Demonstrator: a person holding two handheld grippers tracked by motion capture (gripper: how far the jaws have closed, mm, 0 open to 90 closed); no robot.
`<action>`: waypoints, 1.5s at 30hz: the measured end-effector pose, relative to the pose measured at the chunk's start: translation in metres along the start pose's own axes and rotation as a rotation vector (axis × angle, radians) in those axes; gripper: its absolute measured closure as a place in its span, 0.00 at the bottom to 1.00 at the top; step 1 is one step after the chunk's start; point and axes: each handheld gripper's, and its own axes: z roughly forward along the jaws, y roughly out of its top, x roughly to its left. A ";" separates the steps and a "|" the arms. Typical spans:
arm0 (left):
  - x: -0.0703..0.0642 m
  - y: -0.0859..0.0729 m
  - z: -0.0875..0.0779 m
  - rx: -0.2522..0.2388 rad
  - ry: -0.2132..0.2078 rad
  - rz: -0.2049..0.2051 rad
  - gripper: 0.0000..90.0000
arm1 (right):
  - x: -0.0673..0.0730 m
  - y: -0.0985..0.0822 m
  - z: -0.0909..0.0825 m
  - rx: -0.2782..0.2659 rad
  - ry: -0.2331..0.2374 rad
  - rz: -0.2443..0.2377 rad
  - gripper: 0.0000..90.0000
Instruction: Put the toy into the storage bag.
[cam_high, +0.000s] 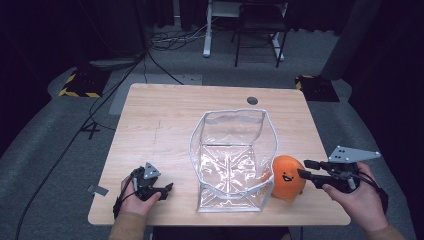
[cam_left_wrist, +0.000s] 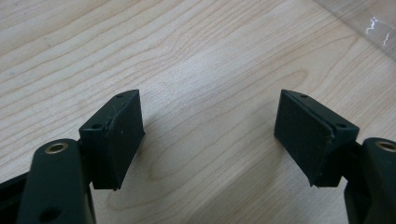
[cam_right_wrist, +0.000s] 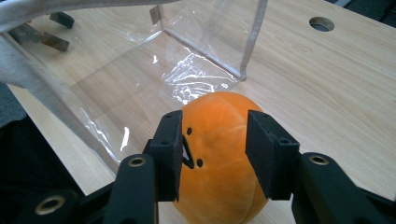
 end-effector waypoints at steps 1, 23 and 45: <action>0.000 0.000 0.000 0.000 0.000 0.000 0.27 | 0.000 0.000 0.000 0.000 0.000 0.000 0.63; 0.005 -0.010 -0.005 -0.031 0.024 -0.025 0.27 | -0.025 0.027 0.047 0.289 0.021 -0.032 0.54; 0.005 -0.010 -0.005 -0.031 0.026 -0.024 0.27 | -0.026 0.033 0.069 0.416 0.072 0.001 0.83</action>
